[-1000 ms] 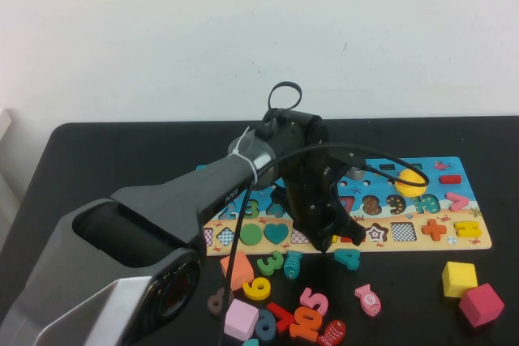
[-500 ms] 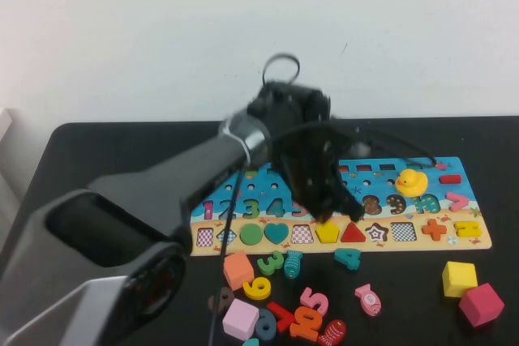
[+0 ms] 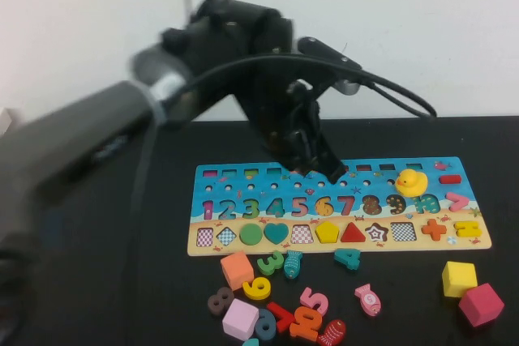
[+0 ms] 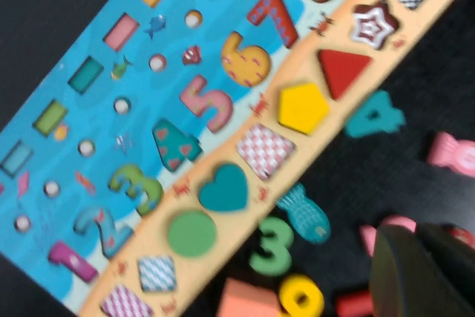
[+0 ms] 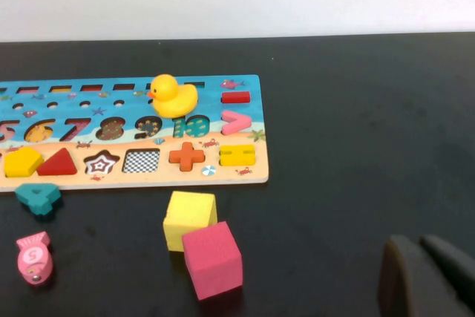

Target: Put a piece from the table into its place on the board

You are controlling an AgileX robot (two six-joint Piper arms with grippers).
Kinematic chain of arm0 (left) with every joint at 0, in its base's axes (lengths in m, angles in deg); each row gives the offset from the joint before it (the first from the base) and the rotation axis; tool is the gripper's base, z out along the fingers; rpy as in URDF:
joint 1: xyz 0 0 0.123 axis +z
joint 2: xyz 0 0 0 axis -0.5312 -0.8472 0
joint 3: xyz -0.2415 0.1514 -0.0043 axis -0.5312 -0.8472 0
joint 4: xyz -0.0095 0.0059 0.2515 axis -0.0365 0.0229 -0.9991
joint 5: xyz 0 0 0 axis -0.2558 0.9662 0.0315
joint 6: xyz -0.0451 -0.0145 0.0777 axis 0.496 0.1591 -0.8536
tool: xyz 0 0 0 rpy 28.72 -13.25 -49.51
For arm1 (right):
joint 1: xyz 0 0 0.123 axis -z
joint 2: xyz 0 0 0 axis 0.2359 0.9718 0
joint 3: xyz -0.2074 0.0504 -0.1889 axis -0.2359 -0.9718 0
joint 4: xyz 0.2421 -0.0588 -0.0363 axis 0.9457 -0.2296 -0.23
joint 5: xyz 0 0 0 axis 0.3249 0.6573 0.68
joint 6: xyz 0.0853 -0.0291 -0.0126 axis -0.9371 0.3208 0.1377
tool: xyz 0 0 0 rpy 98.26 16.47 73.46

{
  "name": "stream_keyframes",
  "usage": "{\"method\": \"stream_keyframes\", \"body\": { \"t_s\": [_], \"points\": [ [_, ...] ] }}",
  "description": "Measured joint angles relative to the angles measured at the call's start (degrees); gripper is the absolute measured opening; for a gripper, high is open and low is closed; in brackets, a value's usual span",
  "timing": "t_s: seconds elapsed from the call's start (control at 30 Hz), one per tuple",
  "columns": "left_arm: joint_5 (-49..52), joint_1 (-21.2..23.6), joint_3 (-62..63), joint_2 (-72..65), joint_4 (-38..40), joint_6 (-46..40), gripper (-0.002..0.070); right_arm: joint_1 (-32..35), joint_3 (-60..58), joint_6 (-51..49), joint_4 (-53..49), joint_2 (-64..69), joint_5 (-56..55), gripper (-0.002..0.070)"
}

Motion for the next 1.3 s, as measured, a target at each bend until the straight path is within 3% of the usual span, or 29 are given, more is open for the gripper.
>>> {"method": "stream_keyframes", "body": {
  "t_s": [0.6,0.97,1.17,1.3],
  "points": [
    [-27.7,0.0,-57.4,53.3,5.3,1.9,-0.0001,0.0,0.0,0.0,0.0,0.0,0.0,0.0019],
    [-18.8,0.1,-70.0,75.4,1.1,4.0,-0.0001,0.0,0.0,0.0,0.0,0.0,0.0,0.0019],
    [-9.7,0.1,-70.5,82.6,-8.4,15.5,-0.0001,0.0,0.0,0.0,0.0,0.0,0.0,0.0019],
    [-10.5,0.6,-74.8,86.9,-13.9,22.7,-0.0001,0.0,0.0,0.0,0.0,0.0,0.0,0.0019]
  ]
}}
